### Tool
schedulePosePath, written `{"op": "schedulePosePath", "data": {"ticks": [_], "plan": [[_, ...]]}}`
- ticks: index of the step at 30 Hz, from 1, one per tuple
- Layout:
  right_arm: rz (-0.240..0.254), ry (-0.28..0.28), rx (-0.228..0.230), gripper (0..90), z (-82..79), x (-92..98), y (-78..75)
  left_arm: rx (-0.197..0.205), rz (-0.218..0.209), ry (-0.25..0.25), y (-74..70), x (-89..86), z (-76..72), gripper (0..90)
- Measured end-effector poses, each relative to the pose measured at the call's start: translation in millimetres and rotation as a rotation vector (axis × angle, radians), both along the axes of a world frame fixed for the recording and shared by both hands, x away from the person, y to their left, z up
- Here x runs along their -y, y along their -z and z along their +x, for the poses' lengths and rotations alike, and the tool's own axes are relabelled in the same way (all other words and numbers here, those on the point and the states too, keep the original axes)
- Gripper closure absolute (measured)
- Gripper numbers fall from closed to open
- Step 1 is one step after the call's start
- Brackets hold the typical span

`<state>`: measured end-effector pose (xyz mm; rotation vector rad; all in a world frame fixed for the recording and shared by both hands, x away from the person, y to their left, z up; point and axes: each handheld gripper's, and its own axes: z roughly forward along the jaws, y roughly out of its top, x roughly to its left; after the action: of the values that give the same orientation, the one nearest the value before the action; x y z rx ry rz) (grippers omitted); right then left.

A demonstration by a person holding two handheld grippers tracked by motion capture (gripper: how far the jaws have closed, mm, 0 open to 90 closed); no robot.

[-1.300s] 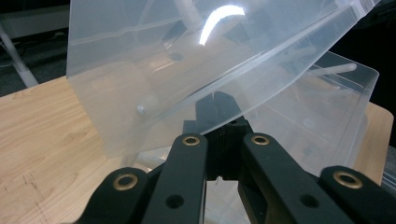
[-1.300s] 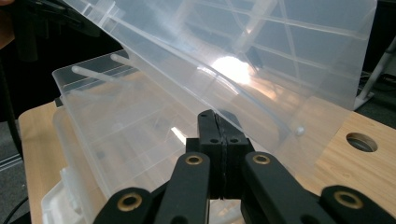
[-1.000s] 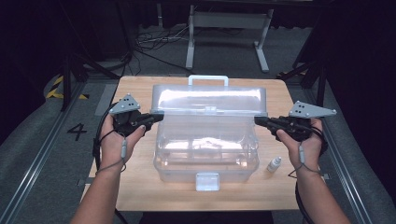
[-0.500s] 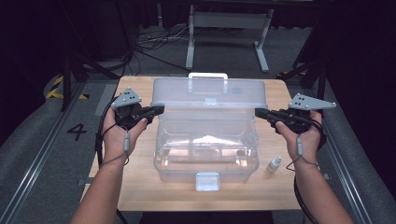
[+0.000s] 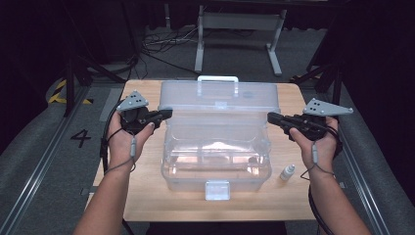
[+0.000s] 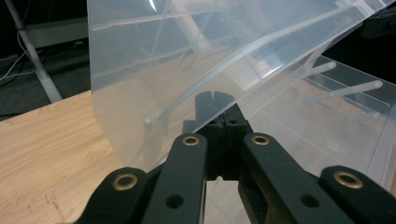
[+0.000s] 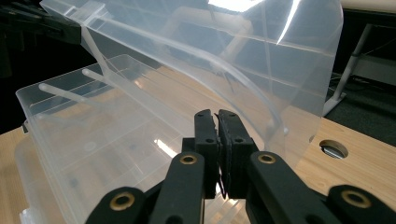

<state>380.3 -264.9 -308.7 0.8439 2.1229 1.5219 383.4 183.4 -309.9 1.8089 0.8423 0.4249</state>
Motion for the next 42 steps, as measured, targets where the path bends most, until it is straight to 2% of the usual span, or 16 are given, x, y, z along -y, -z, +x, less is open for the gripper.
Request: {"op": "schedulePosePath", "data": {"ticks": [9,14,16,20,25,42], "plan": [[-0.021,0.058,0.044,76.2,-20.1,9.9,-2.4,-0.003,0.002,0.002,-0.9,0.1,1.3,89.8],[-0.017,0.090,0.048,69.0,-21.6,12.6,-3.4,-0.001,0.007,0.003,-2.0,0.2,3.1,89.9],[-0.018,0.119,0.060,63.8,-21.0,12.9,-4.1,0.002,0.010,0.002,-2.5,0.6,4.0,89.8],[-0.017,0.152,0.056,55.3,-16.3,10.3,-3.6,0.003,0.010,0.003,-3.6,0.4,6.6,89.8],[-0.023,0.180,0.075,48.3,-7.3,5.7,-3.6,0.004,0.007,0.004,-4.3,0.5,8.8,89.8],[-0.064,0.278,0.136,45.8,22.5,-18.4,-8.2,0.006,0.003,0.004,-5.4,0.3,13.7,89.8]]}}
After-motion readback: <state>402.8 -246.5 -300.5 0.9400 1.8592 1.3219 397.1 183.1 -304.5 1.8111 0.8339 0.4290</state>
